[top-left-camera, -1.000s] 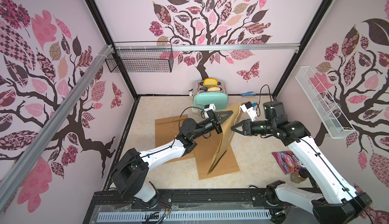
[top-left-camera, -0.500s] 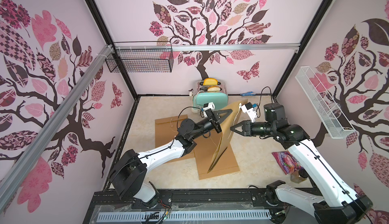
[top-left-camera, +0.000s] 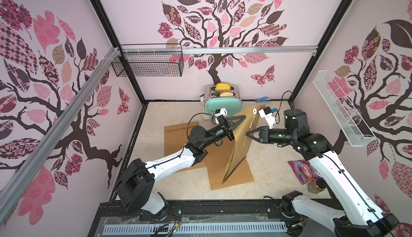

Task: Close the mouth of the file bag
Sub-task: Close the file bag.

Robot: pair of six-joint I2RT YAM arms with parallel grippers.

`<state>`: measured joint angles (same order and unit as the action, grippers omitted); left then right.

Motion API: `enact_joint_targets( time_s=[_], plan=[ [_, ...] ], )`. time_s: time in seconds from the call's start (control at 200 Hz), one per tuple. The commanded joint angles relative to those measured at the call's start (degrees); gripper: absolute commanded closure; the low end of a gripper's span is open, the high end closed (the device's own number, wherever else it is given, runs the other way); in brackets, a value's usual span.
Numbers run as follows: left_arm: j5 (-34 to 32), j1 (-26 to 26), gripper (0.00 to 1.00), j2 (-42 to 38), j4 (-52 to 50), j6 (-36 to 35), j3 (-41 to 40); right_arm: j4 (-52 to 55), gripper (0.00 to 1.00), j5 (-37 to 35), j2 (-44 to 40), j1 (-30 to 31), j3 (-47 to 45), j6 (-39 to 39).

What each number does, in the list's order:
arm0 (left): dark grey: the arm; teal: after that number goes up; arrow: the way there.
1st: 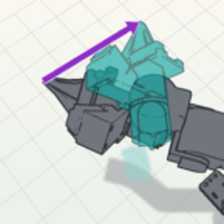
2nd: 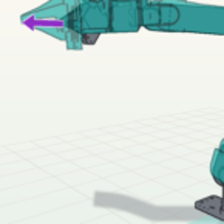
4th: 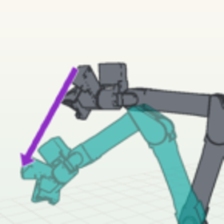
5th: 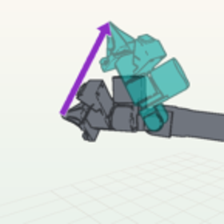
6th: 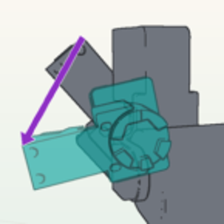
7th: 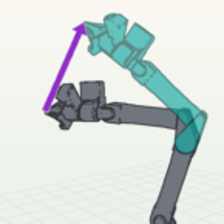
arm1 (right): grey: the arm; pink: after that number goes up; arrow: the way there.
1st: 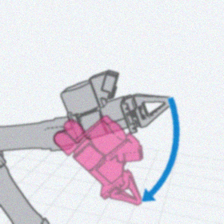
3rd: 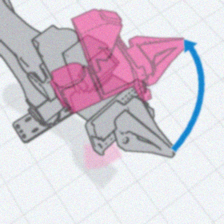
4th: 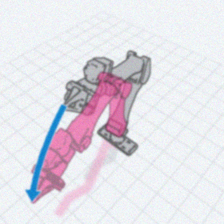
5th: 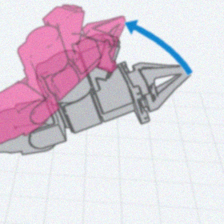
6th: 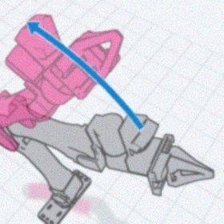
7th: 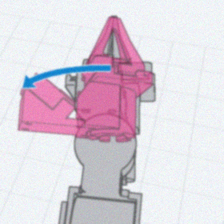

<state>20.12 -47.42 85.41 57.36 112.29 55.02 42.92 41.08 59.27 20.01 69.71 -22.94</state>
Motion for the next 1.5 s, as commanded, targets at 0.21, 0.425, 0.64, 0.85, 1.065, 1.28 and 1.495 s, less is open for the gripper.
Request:
enact_joint_targets(
  time_s=[0.21,0.425,0.64,0.85,1.065,1.28,1.495],
  plan=[
    [-0.4,-0.8,1.00,-0.2,2.6,0.1,-0.3,1.2,0.99,0.1,1.3,2.8,4.2,0.5],
    [-0.5,-1.4,1.00,0.1,1.9,0.3,0.8,-0.1,1.00,1.4,1.7,3.3,2.2,0.8],
    [-5.1,-2.4,1.00,1.1,6.2,3.1,0.0,-3.0,1.00,-1.0,0.2,4.2,-0.3,0.6],
    [-9.9,-3.2,1.00,0.0,6.8,3.8,-0.5,-10.8,1.00,-4.6,-2.6,4.1,-3.4,-1.6],
    [-11.0,-5.1,1.00,2.6,9.5,6.5,0.5,-13.1,1.00,-3.8,-2.6,4.1,-5.0,-1.9],
    [-13.2,-5.7,1.00,2.3,10.7,6.1,0.3,-8.7,1.00,-7.8,-3.6,4.2,-6.1,1.3],
    [-12.6,-5.9,1.00,2.2,10.5,6.1,0.4,-11.0,1.00,-12.3,-6.8,4.2,-8.8,-0.1]
  ],
)
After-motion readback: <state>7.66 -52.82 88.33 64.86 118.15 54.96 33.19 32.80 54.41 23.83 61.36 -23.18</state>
